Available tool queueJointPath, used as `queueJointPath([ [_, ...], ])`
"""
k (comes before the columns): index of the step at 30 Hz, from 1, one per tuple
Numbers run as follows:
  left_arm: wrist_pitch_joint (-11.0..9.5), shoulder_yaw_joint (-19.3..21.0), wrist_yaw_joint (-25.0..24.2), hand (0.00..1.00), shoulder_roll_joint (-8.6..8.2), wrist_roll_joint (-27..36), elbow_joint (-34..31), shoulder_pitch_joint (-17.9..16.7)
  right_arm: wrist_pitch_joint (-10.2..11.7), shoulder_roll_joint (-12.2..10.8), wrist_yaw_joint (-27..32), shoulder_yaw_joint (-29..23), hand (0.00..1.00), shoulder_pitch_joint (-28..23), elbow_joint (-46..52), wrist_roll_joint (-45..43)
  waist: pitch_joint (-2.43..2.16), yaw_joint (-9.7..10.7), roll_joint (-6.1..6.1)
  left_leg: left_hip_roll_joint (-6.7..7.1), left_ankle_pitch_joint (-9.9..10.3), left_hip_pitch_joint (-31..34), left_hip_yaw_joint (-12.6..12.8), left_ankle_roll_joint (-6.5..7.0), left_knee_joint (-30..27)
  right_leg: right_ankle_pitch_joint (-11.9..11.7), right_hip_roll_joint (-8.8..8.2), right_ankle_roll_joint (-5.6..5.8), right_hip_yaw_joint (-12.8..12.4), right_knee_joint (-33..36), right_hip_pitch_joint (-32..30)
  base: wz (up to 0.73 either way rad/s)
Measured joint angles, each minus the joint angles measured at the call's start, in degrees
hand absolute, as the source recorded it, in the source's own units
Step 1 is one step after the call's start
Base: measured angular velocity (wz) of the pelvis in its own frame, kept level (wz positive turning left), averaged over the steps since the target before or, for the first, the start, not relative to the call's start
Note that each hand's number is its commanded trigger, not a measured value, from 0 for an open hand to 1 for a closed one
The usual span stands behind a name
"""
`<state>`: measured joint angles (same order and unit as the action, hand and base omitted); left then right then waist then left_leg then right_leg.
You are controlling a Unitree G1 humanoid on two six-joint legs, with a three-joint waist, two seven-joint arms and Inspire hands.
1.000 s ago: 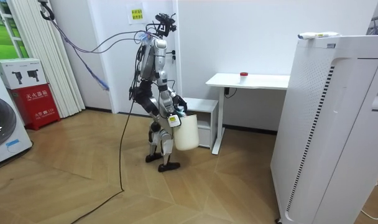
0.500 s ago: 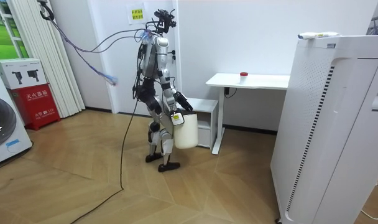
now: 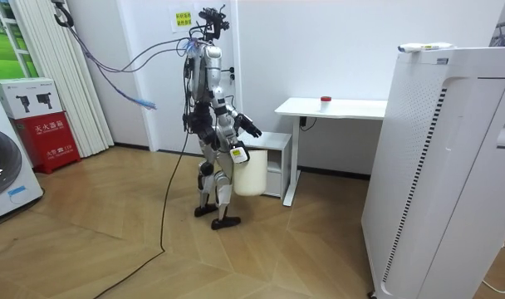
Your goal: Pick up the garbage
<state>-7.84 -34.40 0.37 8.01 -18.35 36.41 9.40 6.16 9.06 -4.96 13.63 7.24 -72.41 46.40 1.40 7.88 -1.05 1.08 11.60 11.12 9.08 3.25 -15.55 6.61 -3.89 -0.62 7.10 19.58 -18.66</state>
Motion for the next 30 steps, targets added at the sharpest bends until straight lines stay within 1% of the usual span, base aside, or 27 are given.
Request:
queueJointPath([
  [2, 0.28, 0.54, -0.1, 0.0, 0.7, 0.09, -2.01, -0.71, -0.06, 0.12, 0.04, -0.82, 1.0, -0.59, 0.49, -0.61, -0.16, 0.07, 0.14, 0.12, 0.0, -0.96, 0.22, 0.01, 0.22, 0.09, 0.02, 0.12, -0.49, -0.05, 0.75, -0.09],
  [4, 0.34, 0.65, -0.1, 0.0, 1.59, 0.2, -4.54, -0.71, -0.81, 0.26, 0.99, -1.53, 1.0, -1.65, 2.86, -0.67, -0.21, 0.37, 0.21, 0.25, 0.02, -2.02, 0.34, 0.05, 0.39, 0.12, -0.02, 0.18, -0.86, 0.01, 1.54, -0.05],
  [5, 0.34, 0.69, -0.01, 0.0, 1.8, 0.17, -5.22, -0.71, -0.85, 0.29, 1.34, -1.54, 1.0, -2.01, 3.68, -0.68, -0.2, 0.43, 0.27, 0.29, 0.02, -2.38, 0.36, 0.06, 0.43, 0.13, -0.04, 0.2, -1.02, 0.08, 1.72, -0.15],
  [7, 0.33, 1.58, 0.44, 0.0, 2.21, 0.25, -7.3, -1.54, -0.86, 0.35, 2.07, -1.56, 1.0, -2.38, 4.95, -0.87, -0.2, 0.58, 0.41, 0.42, 0.01, -4.55, 1.73, 0.3, 1.46, 0.23, 0.21, 0.38, -2.13, 0.09, 2.76, -0.28],
  [8, 0.33, 2.03, 0.62, 0.0, 2.35, 0.23, -8.01, -2.12, -0.86, 0.33, 2.28, -1.55, 1.0, -2.48, 5.16, -0.86, -0.28, 0.57, 0.4, 0.41, 0.08, -5.16, 1.86, 0.43, 1.83, 0.22, 0.36, 0.39, -2.23, 0.1, 3.11, -0.28],
  [9, 0.3, 3.21, 0.85, 0.0, 2.53, 0.02, -10.11, -3.3, -0.83, 0.19, 2.51, -1.53, 1.0, -3.18, 6.12, -0.89, -0.36, 0.61, 0.53, 0.5, 0.14, -5.96, 2.29, 0.65, 2.16, 0.18, 0.83, 0.44, -2.53, 0.02, 3.62, -0.29],
  [10, 0.24, 4.5, 1.3, 0.0, 2.69, -0.11, -12.42, -4.33, -0.83, 0.15, 2.57, -1.53, 1.0, -4.03, 6.85, -1.32, -0.5, 0.11, 0.99, 0.54, 0.23, -6.55, 3.65, 0.78, 2.34, -0.06, 1.24, 0.46, -3.54, -0.01, 3.66, -0.36],
  [11, 0.24, 5.49, 1.62, 0.0, 2.7, -0.11, -13.67, -4.96, -0.83, 0.15, 2.56, -1.54, 1.0, -4.24, 6.92, -1.76, -0.55, -0.33, 1.2, 0.45, 0.27, -6.82, 4.24, 0.83, 2.53, -0.22, 1.48, 0.43, -4.13, -0.08, 3.68, -0.41],
  [12, -0.2, 7.76, 2.09, 0.0, 2.76, -0.05, -15.8, -6.0, -0.84, 0.13, 2.54, -1.62, 1.0, -4.54, 7.14, -2.13, -0.77, -0.57, 1.5, -0.12, 0.31, -7.24, 5.22, 0.87, 2.97, -0.54, 1.71, 0.45, -4.56, -0.33, 3.75, -0.4],
  [13, -0.85, 10.08, 3.04, 0.0, 2.84, -0.01, -17.23, -6.92, -0.84, -0.04, 2.54, -1.98, 1.0, -4.88, 7.62, -2.14, -0.96, -0.8, 1.79, -0.39, 0.31, -7.69, 6.11, 0.87, 3.36, -1.13, 1.97, 0.38, -4.55, -1.05, 3.99, -0.39],
  [14, -1.2, 11.13, 3.64, 0.0, 2.9, 0.0, -17.74, -7.28, -0.81, -0.11, 2.53, -2.1, 1.0, -4.93, 7.76, -2.14, -1.02, -1.08, 1.95, -0.49, 0.31, -8.0, 6.7, 0.86, 3.61, -1.33, 1.96, 0.29, -4.15, -1.23, 4.07, -0.5],
  [15, -1.45, 12.71, 4.76, 0.0, 2.83, 0.12, -18.47, -7.76, -0.72, -0.09, 2.53, -2.11, 1.0, -5.12, 7.71, -2.13, -1.06, -1.8, 2.1, -0.79, 0.33, -8.96, 7.92, 0.83, 4.13, -1.93, 1.9, 0.08, -2.8, -1.89, 4.67, -0.58],
  [16, -1.47, 13.75, 5.82, 0.0, 3.05, 0.21, -19.69, -8.15, -0.71, -0.19, 2.49, -2.06, 1.0, -5.21, 7.57, -2.24, -1.04, -2.26, 2.4, -1.03, 0.43, -9.61, 8.97, 0.73, 4.45, -2.37, 1.63, -0.23, -0.85, -2.04, 4.93, -0.55],
  [18, -1.65, 15.24, 7.25, 0.0, 3.21, 0.16, -21.42, -8.66, -0.7, -0.5, 2.33, -2.06, 1.0, -5.22, 7.57, -3.32, -1.06, -2.71, 2.57, -1.22, 0.57, -9.88, 9.74, 0.65, 4.65, -2.71, 1.15, -0.57, 1.59, -2.44, 5.13, -0.29],
  [19, -1.65, 15.37, 7.77, 0.0, 3.23, 0.15, -22.15, -8.87, -0.7, -0.54, 2.33, -2.06, 1.0, -5.33, 7.58, -3.97, -1.06, -2.57, 2.56, -1.32, 0.57, -9.97, 9.73, 0.65, 4.74, -2.89, 1.11, -0.55, 1.79, -2.98, 5.46, -0.09],
  [20, -1.64, 15.81, 8.18, 0.0, 3.19, 0.12, -24.41, -9.5, -0.72, -0.61, 2.35, -2.09, 1.0, -5.43, 7.58, -5.03, -1.05, -2.57, 2.59, -1.39, 0.59, -10.17, 9.8, 0.62, 4.94, -2.97, 1.21, -0.56, 2.16, -3.32, 5.67, -0.04],
  [22, -1.69, 16.32, 8.6, 0.0, 3.1, 0.69, -29.43, -10.23, -0.72, -0.51, 2.47, -2.67, 1.0, -5.43, 7.65, -6.71, -1.05, -3.29, 2.57, -1.48, 0.59, -10.8, 10.27, 0.6, 5.73, -3.14, 1.56, -0.58, 2.52, -4.0, 6.05, -0.11],
  [24, -2.29, 16.43, 9.95, 0.0, 2.96, 0.93, -31.58, -10.22, -0.71, -0.5, 2.71, -2.67, 1.0, -5.42, 7.7, -7.66, -1.02, -3.65, 2.5, -1.64, 0.68, -11.66, 10.48, 0.45, 6.14, -3.16, 1.84, -0.58, 2.55, -4.44, 6.82, -0.09],
  [26, -2.91, 16.66, 10.92, 0.0, 2.94, 1.11, -32.46, -10.2, -0.7, -0.52, 3.0, -2.67, 1.0, -5.42, 8.03, -8.83, -0.95, -3.65, 2.33, -1.89, 0.83, -12.58, 10.61, 0.2, 6.46, -3.18, 2.19, -0.56, 2.6, -5.06, 7.79, -0.06],
  [27, -3.11, 16.72, 11.6, 0.0, 2.95, 1.2, -32.5, -10.18, -0.59, -0.51, 3.02, -2.68, 1.0, -5.41, 8.07, -9.02, -0.92, -3.47, 2.21, -2.02, 0.91, -13.25, 10.63, 0.07, 6.78, -3.18, 2.35, -0.56, 3.02, -5.37, 8.42, 0.0],
  [30, -3.11, 17.33, 12.26, 0.0, 2.93, 1.3, -33.02, -10.18, -0.05, -0.6, 3.01, -4.31, 1.0, -5.5, 8.27, -10.96, -0.78, -2.81, 1.94, -2.42, 1.2, -13.9, 10.53, -0.21, 6.97, -3.19, 2.46, -0.59, 4.05, -6.14, 9.48, 0.0],
])
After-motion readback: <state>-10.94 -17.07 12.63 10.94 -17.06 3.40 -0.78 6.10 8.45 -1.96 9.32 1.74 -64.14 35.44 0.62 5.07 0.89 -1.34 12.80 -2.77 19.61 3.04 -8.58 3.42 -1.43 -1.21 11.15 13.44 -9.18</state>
